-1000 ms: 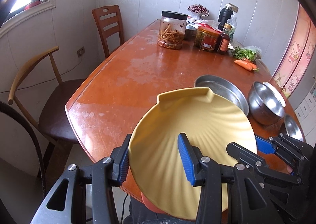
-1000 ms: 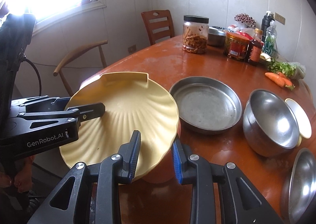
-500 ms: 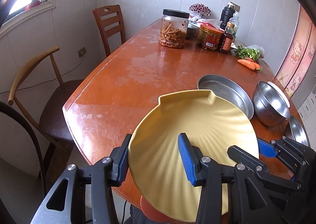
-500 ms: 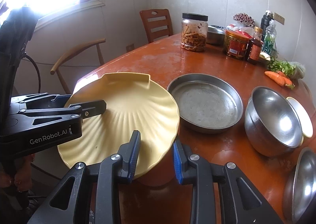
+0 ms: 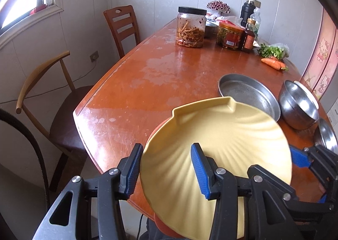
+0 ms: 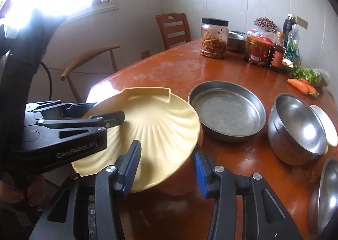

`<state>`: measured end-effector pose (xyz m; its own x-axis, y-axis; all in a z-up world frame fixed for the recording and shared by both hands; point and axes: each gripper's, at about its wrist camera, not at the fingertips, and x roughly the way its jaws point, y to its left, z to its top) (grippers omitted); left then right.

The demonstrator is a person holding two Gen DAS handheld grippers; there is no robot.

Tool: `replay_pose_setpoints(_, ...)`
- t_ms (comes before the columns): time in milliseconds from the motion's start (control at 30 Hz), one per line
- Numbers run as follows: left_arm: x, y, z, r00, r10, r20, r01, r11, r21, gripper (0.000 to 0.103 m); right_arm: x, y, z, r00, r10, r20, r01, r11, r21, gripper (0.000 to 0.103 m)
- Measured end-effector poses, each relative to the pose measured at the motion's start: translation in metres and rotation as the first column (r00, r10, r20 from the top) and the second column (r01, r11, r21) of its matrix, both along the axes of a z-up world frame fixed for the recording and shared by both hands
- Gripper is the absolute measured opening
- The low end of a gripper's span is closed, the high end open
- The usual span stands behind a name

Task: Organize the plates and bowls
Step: 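Lift the yellow plate with the left tool and carry it over the orange plate, then lower the yellow plate onto the orange plate and open the left tool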

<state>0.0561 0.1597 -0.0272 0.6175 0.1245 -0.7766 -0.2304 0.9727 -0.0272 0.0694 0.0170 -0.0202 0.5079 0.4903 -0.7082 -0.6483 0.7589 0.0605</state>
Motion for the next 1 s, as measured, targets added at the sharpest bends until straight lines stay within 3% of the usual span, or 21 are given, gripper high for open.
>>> replay_pose_setpoints(167, -0.001, -0.002, 0.0, 1.0, -0.002, -0.007, 0.002, 1.0, 0.009, 0.047, -0.006, -0.002, 0.006, 1.0, 0.005, 0.025, -0.005, 1.0, 0.024, 0.062)
replay_pose_setpoints(533, -0.001, -0.001, 0.001, 1.0, 0.004, -0.022, -0.004, 1.0, 0.005, 0.047, -0.011, -0.006, 0.005, 0.999, 0.0, 0.045, 0.0, 1.0, 0.011, 0.073)
replay_pose_setpoints(1000, -0.007, -0.001, 0.008, 1.0, 0.013, -0.008, -0.013, 1.0, -0.01, 0.05, -0.014, -0.017, 0.015, 0.995, -0.056, 0.086, 0.053, 0.998, 0.031, 0.075)
